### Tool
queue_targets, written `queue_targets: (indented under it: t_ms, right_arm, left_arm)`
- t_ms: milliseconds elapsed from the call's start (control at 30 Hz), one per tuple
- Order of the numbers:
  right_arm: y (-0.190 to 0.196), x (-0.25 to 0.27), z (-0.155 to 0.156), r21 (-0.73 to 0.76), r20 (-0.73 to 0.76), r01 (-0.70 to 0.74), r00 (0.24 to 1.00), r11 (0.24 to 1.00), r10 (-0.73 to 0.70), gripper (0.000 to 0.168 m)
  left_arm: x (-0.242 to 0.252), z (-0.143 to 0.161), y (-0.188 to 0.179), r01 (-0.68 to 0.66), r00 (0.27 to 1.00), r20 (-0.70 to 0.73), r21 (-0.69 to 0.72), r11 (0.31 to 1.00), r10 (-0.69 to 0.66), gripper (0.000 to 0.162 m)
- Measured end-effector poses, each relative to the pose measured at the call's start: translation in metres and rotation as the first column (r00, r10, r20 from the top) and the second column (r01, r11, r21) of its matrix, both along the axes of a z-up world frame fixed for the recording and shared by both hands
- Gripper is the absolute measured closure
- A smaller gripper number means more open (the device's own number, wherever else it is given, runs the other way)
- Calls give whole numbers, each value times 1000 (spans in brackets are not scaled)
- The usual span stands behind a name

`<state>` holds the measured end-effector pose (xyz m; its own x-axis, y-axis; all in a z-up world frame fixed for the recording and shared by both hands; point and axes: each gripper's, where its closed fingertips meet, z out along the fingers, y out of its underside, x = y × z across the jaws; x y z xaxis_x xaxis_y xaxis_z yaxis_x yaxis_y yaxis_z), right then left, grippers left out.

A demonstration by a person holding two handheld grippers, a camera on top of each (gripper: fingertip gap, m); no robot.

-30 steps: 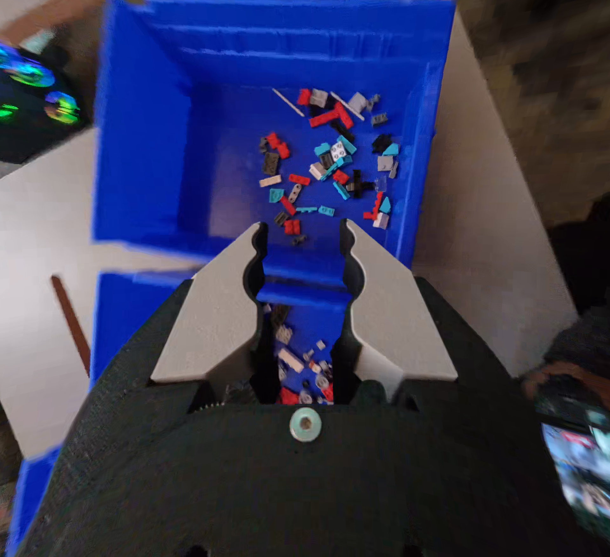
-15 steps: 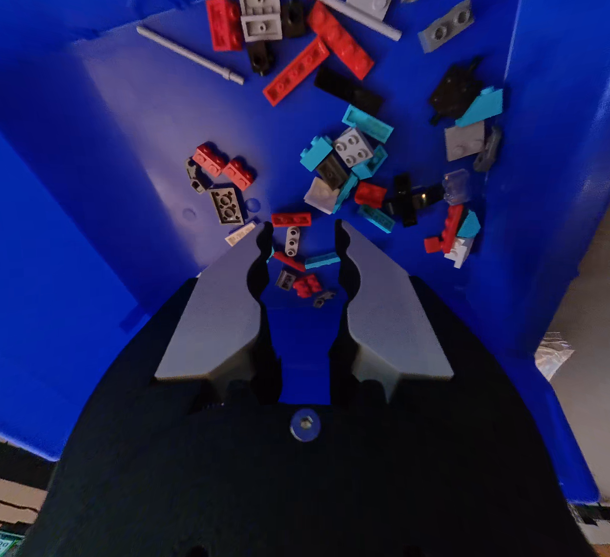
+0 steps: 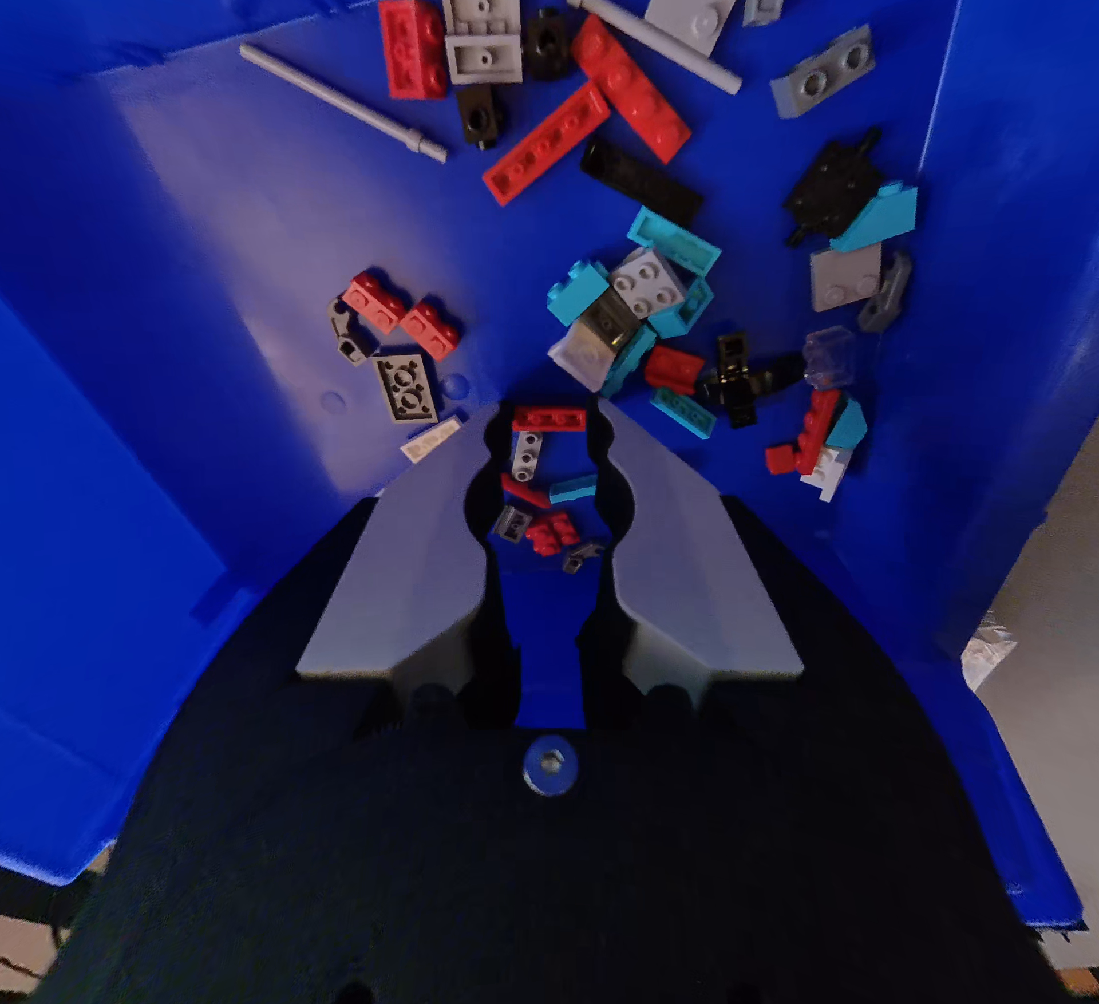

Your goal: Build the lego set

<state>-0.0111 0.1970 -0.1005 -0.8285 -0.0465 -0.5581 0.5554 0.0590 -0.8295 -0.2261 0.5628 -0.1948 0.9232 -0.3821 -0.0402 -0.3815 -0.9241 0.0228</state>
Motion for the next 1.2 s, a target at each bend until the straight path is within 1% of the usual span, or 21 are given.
queue_targets:
  t_ms: [133, 233, 333, 433, 500, 600, 667, 733, 800, 867, 967, 1000, 1033, 1067, 1133, 1200]
  right_arm:
    - [-2, 2, -2, 20, -12, -3, 1000, 1000, 3, 125]
    - [-1, 1, -2, 17, -13, 1, 1000, 1000, -1, 125]
    - [0, 1, -1, 7, -7, 0, 1000, 1000, 0, 125]
    - [2, 1, 0, -3, 4, -5, 1000, 1000, 5, 125]
    - [3, 1, 1, -5, 9, -7, 1000, 1000, 7, 125]
    - [4, -1, 1, -9, 15, -5, 1000, 1000, 6, 125]
    - [4, -1, 1, -6, 14, -4, 1000, 1000, 4, 125]
    - [3, 0, -1, 10, 4, -4, 1000, 1000, 4, 125]
    - [1, 1, -3, 29, -6, 0, 1000, 1000, 0, 125]
    - [0, 2, -6, 48, -14, 9, 1000, 999, -8, 125]
    - [-2, 2, -10, 84, -34, 26, 999, 996, -23, 124]
    - [-3, 2, -12, 97, -44, 32, 999, 995, -28, 125]
    - [-4, 2, -13, 109, -54, 38, 998, 993, -32, 125]
    - [-5, 2, -15, 122, -63, 44, 997, 992, -37, 125]
    - [-9, 2, -19, 158, -86, 59, 995, 986, -46, 125]
    - [-16, 2, -24, 202, -128, 75, 991, 976, -49, 125]
  left_arm:
    - [0, 7, 2, -9, 1000, -13, 40, 999, 9, 137]
    - [2, 22, 6, -45, 999, 11, 107, 993, 44, 137]
    - [8, 51, 5, -82, 997, 30, 195, 977, 77, 137]
    - [22, 98, -5, -153, 988, 68, 332, 931, 139, 137]
    - [36, 135, -21, -221, 975, 107, 446, 867, 194, 137]
    - [59, 189, -67, -337, 939, 168, 610, 717, 299, 137]
    - [74, 213, -116, -417, 897, 206, 688, 594, 392, 137]
    - [90, 221, -177, -497, 829, 242, 732, 466, 504, 137]
    - [109, 213, -247, -578, 727, 288, 747, 329, 624, 137]
    - [135, 193, -319, -658, 590, 348, 729, 185, 728, 137]
    - [182, 148, -420, -740, 370, 410, 673, -3, 834, 137]
    - [198, 132, -449, -756, 292, 415, 652, -58, 862, 137]
    - [213, 117, -473, -765, 230, 418, 636, -103, 879, 137]
    - [228, 103, -491, -769, 186, 422, 624, -136, 887, 137]
    - [251, 78, -516, -774, 129, 414, 610, -170, 901, 137]
    - [264, 56, -534, -778, 104, 376, 608, -161, 921, 137]
